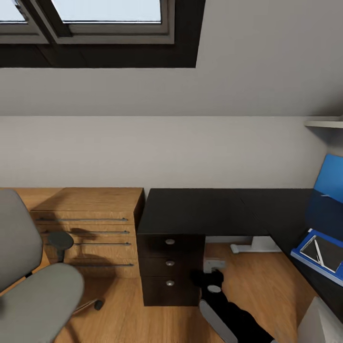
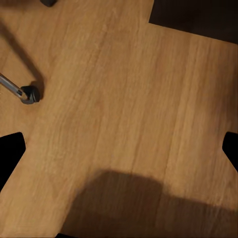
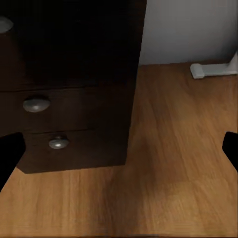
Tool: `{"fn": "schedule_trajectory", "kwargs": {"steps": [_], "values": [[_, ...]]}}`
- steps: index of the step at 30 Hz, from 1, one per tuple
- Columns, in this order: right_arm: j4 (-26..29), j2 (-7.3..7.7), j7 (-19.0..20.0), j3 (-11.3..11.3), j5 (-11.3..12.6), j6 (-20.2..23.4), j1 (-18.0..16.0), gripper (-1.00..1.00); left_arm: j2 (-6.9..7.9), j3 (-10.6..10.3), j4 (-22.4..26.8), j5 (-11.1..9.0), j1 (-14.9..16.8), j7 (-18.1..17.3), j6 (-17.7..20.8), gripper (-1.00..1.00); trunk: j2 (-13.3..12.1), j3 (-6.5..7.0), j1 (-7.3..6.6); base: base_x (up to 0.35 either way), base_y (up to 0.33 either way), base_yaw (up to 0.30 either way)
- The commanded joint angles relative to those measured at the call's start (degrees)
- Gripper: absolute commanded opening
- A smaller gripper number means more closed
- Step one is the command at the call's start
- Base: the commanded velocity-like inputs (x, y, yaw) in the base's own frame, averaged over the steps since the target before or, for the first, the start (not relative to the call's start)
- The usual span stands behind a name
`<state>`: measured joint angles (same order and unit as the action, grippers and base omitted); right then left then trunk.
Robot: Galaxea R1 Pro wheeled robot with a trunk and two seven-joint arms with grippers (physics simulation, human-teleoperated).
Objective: In the bedroom, organize the workspace by keeping the computer under the desk, ensuring the monitor is on the desk, placing the keyboard on the desk next to the monitor, placing the mouse on the desk next to the keyboard, moving the folder from the swivel chair onto the desk next to the mouse, stacking the notebook on top of the folder with the pen on top of the notebook, and positioning the swivel chair next to the desk.
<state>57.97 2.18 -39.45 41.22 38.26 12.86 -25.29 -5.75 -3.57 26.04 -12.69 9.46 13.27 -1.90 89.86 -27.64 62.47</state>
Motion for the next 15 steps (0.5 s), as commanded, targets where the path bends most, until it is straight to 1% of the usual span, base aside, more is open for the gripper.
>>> {"fn": "schedule_trajectory", "kwargs": {"steps": [1,4,5,7,8,10,12,15], "values": [[-0.1,0.13,-0.5,0.5,0.2,-0.3,0.7,1.00,0.05,-0.4,0.0,-0.6,0.0,0.4,-0.2,1.00,-0.4,0.12,-0.22,-0.005,0.001,0.001],[-0.8,0.22,-0.5,0.8,0.2,-1.1,2.5,1.00,0.10,-0.4,0.0,-0.6,0.0,0.4,-0.2,1.00,-1.6,0.66,-0.88,-0.002,0.000,0.000],[-6.8,0.23,-0.4,1.0,0.1,-5.5,3.9,1.00,0.12,-0.4,0.1,-0.6,0.0,0.4,-0.2,1.00,-2.0,0.84,-1.10,0.000,0.000,0.000],[-9.1,0.22,-0.4,1.0,0.1,-8.0,4.0,1.00,0.12,-0.4,0.1,-0.6,0.0,0.4,-0.1,1.00,-2.8,1.20,-1.54,0.000,0.000,0.000],[-12.4,0.18,-0.3,1.1,0.1,-11.7,4.1,1.00,0.13,-0.4,0.2,-0.6,0.0,0.5,-0.1,1.00,-3.2,1.38,-1.76,0.000,0.000,0.000],[-15.3,0.14,-0.2,1.1,0.1,-14.7,4.2,1.00,0.11,-0.4,0.2,-0.6,0.0,0.4,-0.1,1.00,-4.0,1.73,-2.20,0.000,0.000,0.000],[-17.3,0.13,-0.1,1.1,0.2,-15.9,4.2,1.00,0.12,-0.4,0.2,-0.6,0.0,0.4,-0.1,1.00,-4.8,2.09,-2.64,0.000,0.000,0.000],[-24.6,-0.12,1.0,1.2,0.0,-19.2,4.3,1.00,0.12,-0.2,0.1,-0.6,0.0,0.4,0.0,1.00,-6.0,2.63,-3.30,0.000,0.000,0.000]]}}
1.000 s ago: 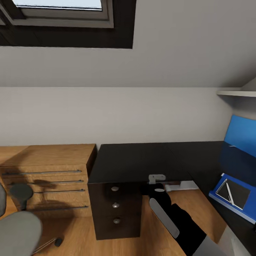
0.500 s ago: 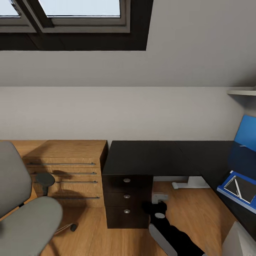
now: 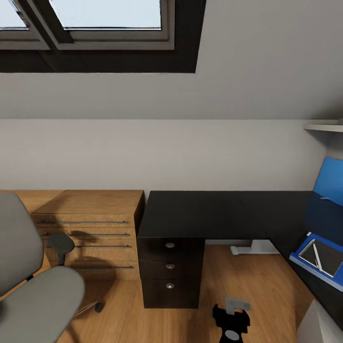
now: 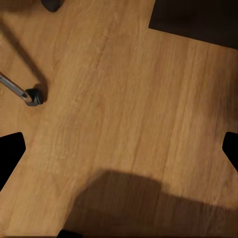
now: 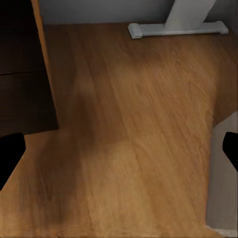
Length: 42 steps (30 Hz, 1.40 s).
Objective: In the bedroom, organize the workspace by keeping the computer under the desk, ensuring the monitor is on the desk, placing the keyboard on the desk next to the monitor, placing the mouse on the desk next to the keyboard, moving the folder from the swivel chair onto the desk next to the mouse, stacking the notebook on top of the folder with the pen on top of the notebook, and positioning the swivel chair next to the desk.
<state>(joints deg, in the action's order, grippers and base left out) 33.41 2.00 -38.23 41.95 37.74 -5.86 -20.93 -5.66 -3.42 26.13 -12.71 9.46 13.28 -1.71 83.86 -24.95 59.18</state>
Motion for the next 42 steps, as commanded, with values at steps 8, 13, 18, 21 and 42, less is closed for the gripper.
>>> {"fn": "schedule_trajectory", "kwargs": {"steps": [8,13,18,21,42], "values": [[-16.3,-0.21,15.4,1.0,0.5,-11.4,-0.1,1.00,1.44,-0.4,-7.7,-0.6,0.0,0.3,-0.3,1.00,-3.2,1.38,-1.77,0.000,0.000,0.000],[-21.7,-2.71,20.3,0.8,0.8,-15.9,-0.1,1.00,4.61,-0.2,-14.0,-0.8,0.0,-0.2,-0.5,1.00,-5.2,2.28,-2.87,0.000,0.000,0.000],[-23.5,-3.84,20.5,0.7,0.8,-17.7,-0.1,1.00,4.75,1.1,-14.3,-1.7,0.0,-0.2,-0.8,1.00,-7.2,3.18,-3.96,0.000,0.000,0.000],[-23.8,-3.99,20.5,0.7,0.8,-19.1,-0.1,1.00,4.71,1.6,-14.3,-1.9,0.0,-0.2,-1.4,1.00,-8.4,3.71,-4.62,0.000,0.000,0.023],[-24.3,-4.18,20.6,0.5,1.0,-23.3,-0.1,1.00,4.81,2.3,-14.5,-2.7,0.0,0.2,-4.8,1.00,-16.8,7.12,-9.23,-0.294,0.000,0.265]]}}
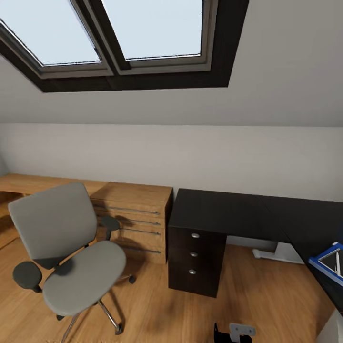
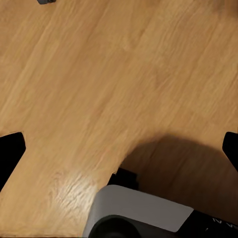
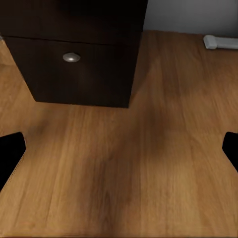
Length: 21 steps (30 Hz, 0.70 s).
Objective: In the bedroom, organize the workspace by keeping the computer under the desk, ensuring the monitor is on the desk, placing the keyboard on the desk next to the monitor, placing the mouse on the desk next to the keyboard, moving the folder from the swivel chair onto the desk next to the mouse, stacking the notebook on top of the folder with the pen on top of the notebook, and positioning the swivel chair next to the desk.
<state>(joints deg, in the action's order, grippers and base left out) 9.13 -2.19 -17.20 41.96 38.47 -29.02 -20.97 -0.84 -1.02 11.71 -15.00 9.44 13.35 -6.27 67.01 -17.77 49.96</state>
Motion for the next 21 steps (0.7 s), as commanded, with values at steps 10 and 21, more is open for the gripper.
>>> {"fn": "schedule_trajectory", "kwargs": {"steps": [10,21], "values": [[-3.9,0.26,-0.4,0.5,0.1,-1.7,0.0,1.00,0.04,-0.2,0.0,-3.3,0.0,0.2,-0.2,1.00,-4.0,1.30,-2.21,-0.023,0.000,0.256],[-10.5,0.73,-0.4,0.5,0.4,-23.4,12.3,1.00,1.27,-0.6,-9.9,-3.2,-2.4,-0.8,-19.2,1.00,-8.4,2.78,-4.63,-0.001,0.000,0.254]]}}
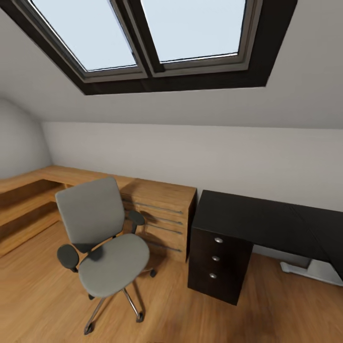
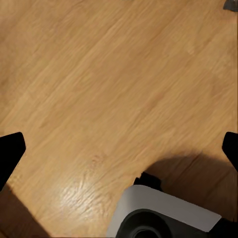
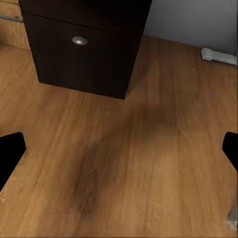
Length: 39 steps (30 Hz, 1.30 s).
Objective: In the bedroom, organize the workspace by keeping the computer under the desk, ensuring the monitor is on the desk, placing the keyboard on the desk next to the monitor, placing the mouse on the desk next to the keyboard, moving the folder from the swivel chair onto the desk next to the mouse, stacking the notebook on top of the folder with the pen on top of the notebook, and positioning the swivel chair next to the desk.
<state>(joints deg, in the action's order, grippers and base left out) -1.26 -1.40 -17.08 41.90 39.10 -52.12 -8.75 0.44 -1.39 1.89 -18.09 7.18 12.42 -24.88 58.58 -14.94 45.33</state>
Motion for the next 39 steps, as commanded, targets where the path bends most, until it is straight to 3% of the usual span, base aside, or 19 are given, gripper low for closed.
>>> {"fn": "schedule_trajectory", "kwargs": {"steps": [1,6,10,15,17,18,22,26,30,31,34,39], "values": [[-0.1,-0.22,-0.6,0.6,-0.2,-2.0,0.9,1.00,0.19,-0.3,-0.3,-0.1,-1.2,-0.2,-3.6,1.00,-0.4,0.09,-0.22,0.000,0.000,0.254],[-0.1,-0.98,-0.6,0.7,-0.5,-7.6,3.4,1.00,0.42,-0.4,-0.6,-0.1,-3.1,-0.7,-10.4,1.00,-2.4,0.77,-1.32,0.000,0.000,0.254],[-0.1,-0.87,-0.6,0.7,-0.6,-7.9,4.4,1.00,0.54,-0.5,-0.4,0.0,-3.2,-0.7,-10.7,1.00,-4.0,1.31,-2.19,0.000,0.000,0.254],[-0.1,-1.06,-0.7,0.7,-0.6,-7.9,4.8,1.00,1.98,-0.3,-0.3,-0.1,-3.3,-0.7,-10.7,1.00,-4.0,1.09,-2.19,0.000,0.000,0.254],[-0.1,-1.12,-0.6,0.8,-0.7,-7.9,4.9,1.00,2.34,-0.4,-0.3,-0.1,-3.3,-0.8,-8.9,1.00,-4.0,1.01,-2.19,0.000,0.000,0.254],[0.0,-1.09,-0.6,0.8,-0.7,-7.4,4.9,1.00,2.26,-0.5,-0.3,-0.1,-3.3,-0.9,-8.5,1.00,-4.0,0.97,-2.19,0.000,0.000,0.254],[3.4,-0.65,-0.5,0.7,-0.6,0.9,4.8,1.00,1.06,-0.6,-0.3,0.0,-3.3,-1.0,-6.9,1.00,-4.0,0.81,-2.19,0.000,0.000,0.255],[7.8,-0.37,-0.8,0.6,-0.7,3.5,4.6,1.00,0.42,-0.7,0.9,0.0,-3.3,-1.0,-6.6,1.00,-4.0,0.66,-2.19,0.000,0.000,0.259],[9.2,0.04,-1.0,0.5,-0.6,4.3,3.3,1.00,-1.02,-0.7,7.4,0.0,-3.3,-0.7,-6.4,1.00,-4.0,0.51,-2.19,0.000,0.000,0.264],[9.5,1.25,-1.4,0.4,-0.5,4.8,0.5,1.00,-1.98,-0.6,12.4,-0.1,-3.3,-0.5,-6.1,1.00,-4.0,0.47,-2.19,0.000,0.000,0.266],[9.6,2.15,-1.6,0.3,-0.4,5.0,-1.0,1.00,-2.69,-0.6,15.4,-0.2,-3.3,-0.4,-5.3,1.00,-4.0,0.36,-2.19,0.000,0.000,0.267],[9.8,2.37,-1.6,0.3,-0.4,4.9,-1.4,1.00,-2.85,-0.6,16.2,-0.3,-3.3,-0.5,-4.5,1.00,-4.0,0.16,-2.19,0.000,0.000,0.267]]}}
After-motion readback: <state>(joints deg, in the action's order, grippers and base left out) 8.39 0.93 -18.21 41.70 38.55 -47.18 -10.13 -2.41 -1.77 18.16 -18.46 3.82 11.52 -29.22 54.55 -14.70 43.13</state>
